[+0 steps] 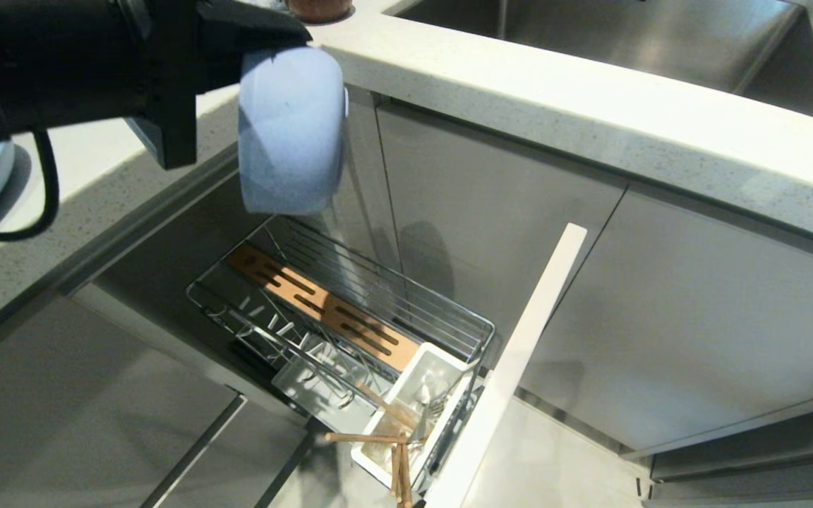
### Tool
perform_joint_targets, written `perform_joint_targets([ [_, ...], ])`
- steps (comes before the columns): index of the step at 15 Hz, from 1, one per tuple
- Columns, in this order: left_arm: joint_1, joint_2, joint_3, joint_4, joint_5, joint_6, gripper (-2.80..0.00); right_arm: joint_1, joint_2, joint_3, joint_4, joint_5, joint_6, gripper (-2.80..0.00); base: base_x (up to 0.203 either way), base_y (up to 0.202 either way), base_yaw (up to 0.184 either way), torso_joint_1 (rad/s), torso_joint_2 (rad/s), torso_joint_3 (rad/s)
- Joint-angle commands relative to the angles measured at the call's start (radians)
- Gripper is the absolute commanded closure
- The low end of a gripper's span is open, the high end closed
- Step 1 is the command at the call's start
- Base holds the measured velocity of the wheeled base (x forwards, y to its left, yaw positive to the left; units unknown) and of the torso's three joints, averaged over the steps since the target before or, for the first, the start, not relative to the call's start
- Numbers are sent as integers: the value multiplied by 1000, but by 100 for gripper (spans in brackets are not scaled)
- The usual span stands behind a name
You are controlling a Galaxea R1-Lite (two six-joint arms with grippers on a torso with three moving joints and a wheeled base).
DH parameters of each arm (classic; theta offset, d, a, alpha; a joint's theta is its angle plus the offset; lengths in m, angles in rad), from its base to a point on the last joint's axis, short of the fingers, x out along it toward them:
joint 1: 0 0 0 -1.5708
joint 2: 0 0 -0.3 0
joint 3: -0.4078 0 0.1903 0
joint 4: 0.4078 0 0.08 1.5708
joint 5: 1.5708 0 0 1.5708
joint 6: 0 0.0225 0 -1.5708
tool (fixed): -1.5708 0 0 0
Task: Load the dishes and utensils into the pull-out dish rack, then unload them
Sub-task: Pick up the bowl and place it in the cupboard
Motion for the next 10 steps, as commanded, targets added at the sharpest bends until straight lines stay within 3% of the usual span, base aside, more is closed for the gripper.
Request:
perform_joint_targets([
  [1,-6,5,112,-59,21,-119,0,0,-3,2,0,0,0,0,0,0,0,0,0,0],
  [5,-1,106,279,-337,119,-176,0,0,-3,2,0,0,0,0,0,0,0,0,0,0],
  [8,3,188,342,-402,138,-276,0,0,-4,2,0,0,1,0,0,0,0,0,0,0],
  [10,17,235,395,-502,139,-320,0,0,-3,2,0,0,0,0,0,0,0,0,0,0],
])
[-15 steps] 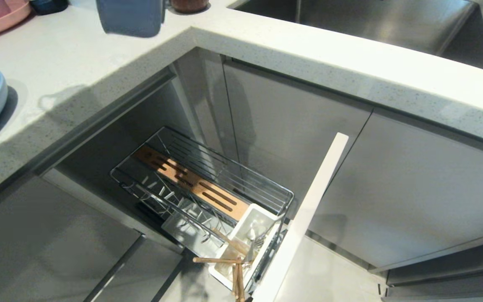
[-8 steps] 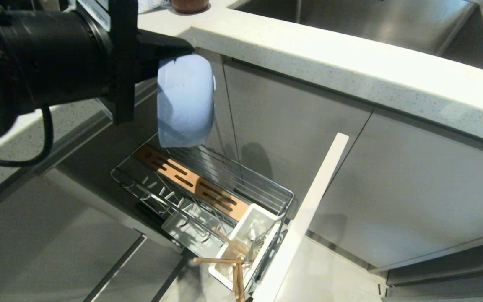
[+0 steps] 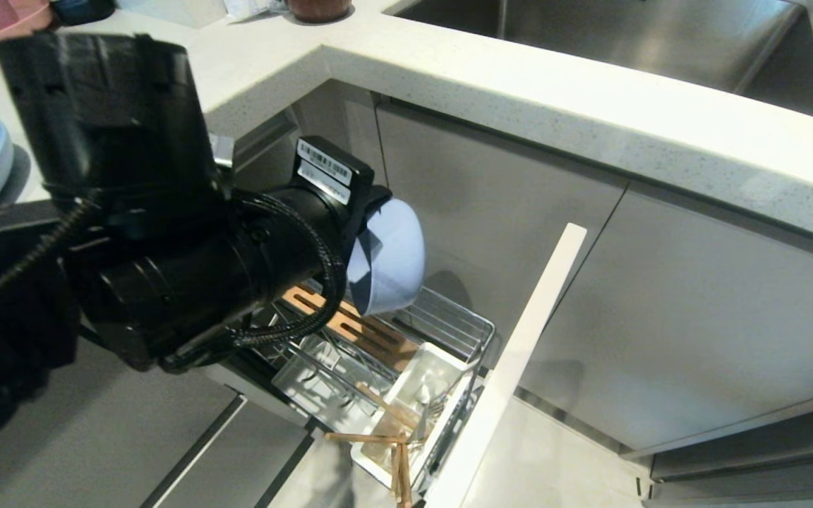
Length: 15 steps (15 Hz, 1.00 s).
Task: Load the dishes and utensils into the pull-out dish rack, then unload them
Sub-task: Pick up the bowl and place it in the cupboard
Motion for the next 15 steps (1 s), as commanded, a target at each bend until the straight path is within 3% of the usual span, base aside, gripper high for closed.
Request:
perform_joint_targets([
  [1,27,91,62,-133,3,-32,0,0,-3,2,0,0,0,0,0,0,0,0,0,0],
  [7,118,255,152,-488,29,-39,0,0,-3,2,0,0,0,0,0,0,0,0,0,0],
  [15,155,379,164,-714,62,-59,0,0,-3,2,0,0,0,0,0,0,0,0,0,0],
])
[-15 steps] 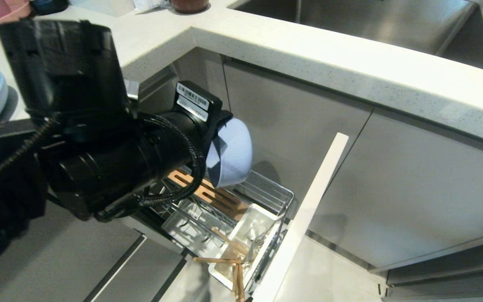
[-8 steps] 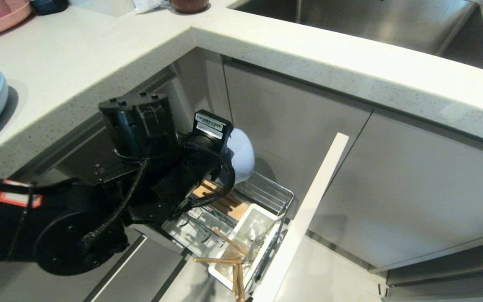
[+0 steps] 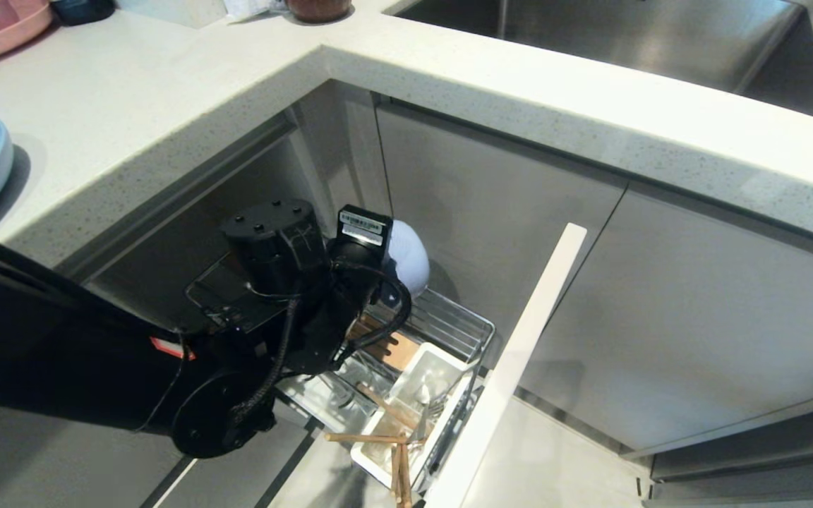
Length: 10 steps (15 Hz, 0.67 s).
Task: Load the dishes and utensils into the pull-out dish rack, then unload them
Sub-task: Pick up the bowl and place it in the cupboard
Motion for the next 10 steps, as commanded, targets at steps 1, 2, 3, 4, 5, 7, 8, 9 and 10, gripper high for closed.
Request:
perform_joint_targets([
  [1,3,47,0,-38,17,-7,0,0,-3,2,0,0,0,0,0,0,0,0,0,0],
  [2,4,59,0,-52,23,-7,0,0,-2,2,0,0,0,0,0,0,0,0,0,0],
  [3,6,70,-1,-62,31,-7,0,0,-2,2,0,0,0,0,0,0,0,0,0,0],
  [4,8,75,0,-76,34,-7,0,0,-2,2,0,0,0,0,0,0,0,0,0,0],
  [5,8,85,-1,-82,35,-7,0,0,-2,2,0,0,0,0,0,0,0,0,0,0],
  [7,12,102,0,-91,39,-9,0,0,-3,2,0,0,1,0,0,0,0,0,0,0],
  [8,12,110,0,-107,40,-10,0,0,-2,2,0,0,0,0,0,0,0,0,0,0],
  [9,12,115,0,-127,40,-10,0,0,-3,2,0,0,0,0,0,0,0,0,0,0],
  [10,12,125,1,-147,41,-10,0,0,-2,2,0,0,1,0,0,0,0,0,0,0],
])
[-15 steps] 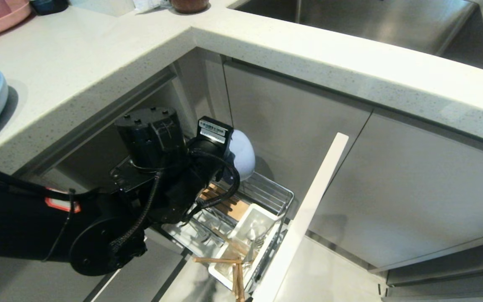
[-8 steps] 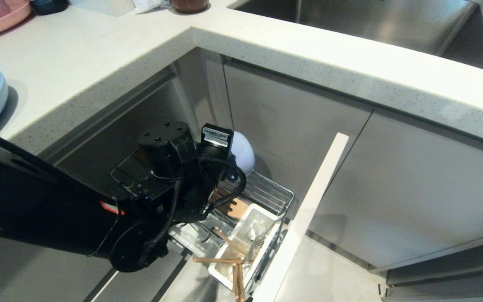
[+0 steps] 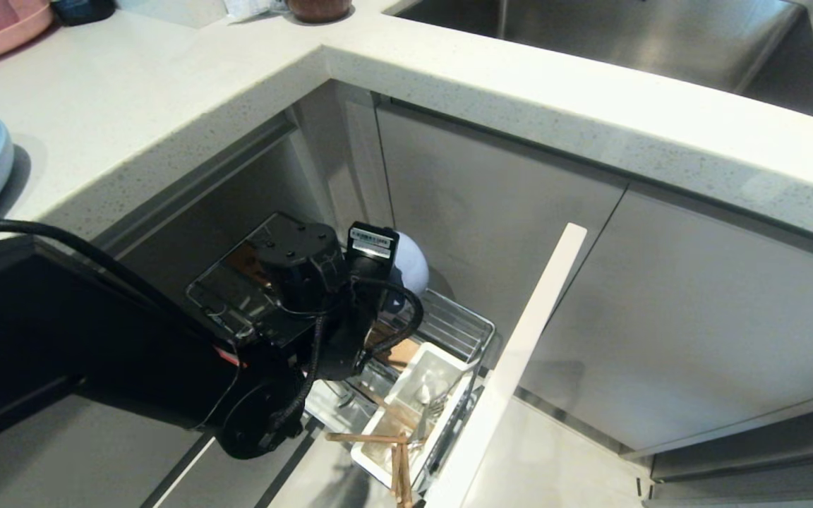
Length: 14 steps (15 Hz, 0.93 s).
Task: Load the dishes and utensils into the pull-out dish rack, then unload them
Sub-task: Pick up the bowl and place it in the cupboard
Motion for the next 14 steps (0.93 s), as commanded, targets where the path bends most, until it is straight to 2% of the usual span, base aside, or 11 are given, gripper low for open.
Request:
perform_joint_targets([
  [1,2,27,5,-36,4,-7,0,0,-3,2,0,0,0,0,0,0,0,0,0,0],
  [14,1,81,11,-50,15,-31,0,0,-3,2,0,0,0,0,0,0,0,0,0,0],
])
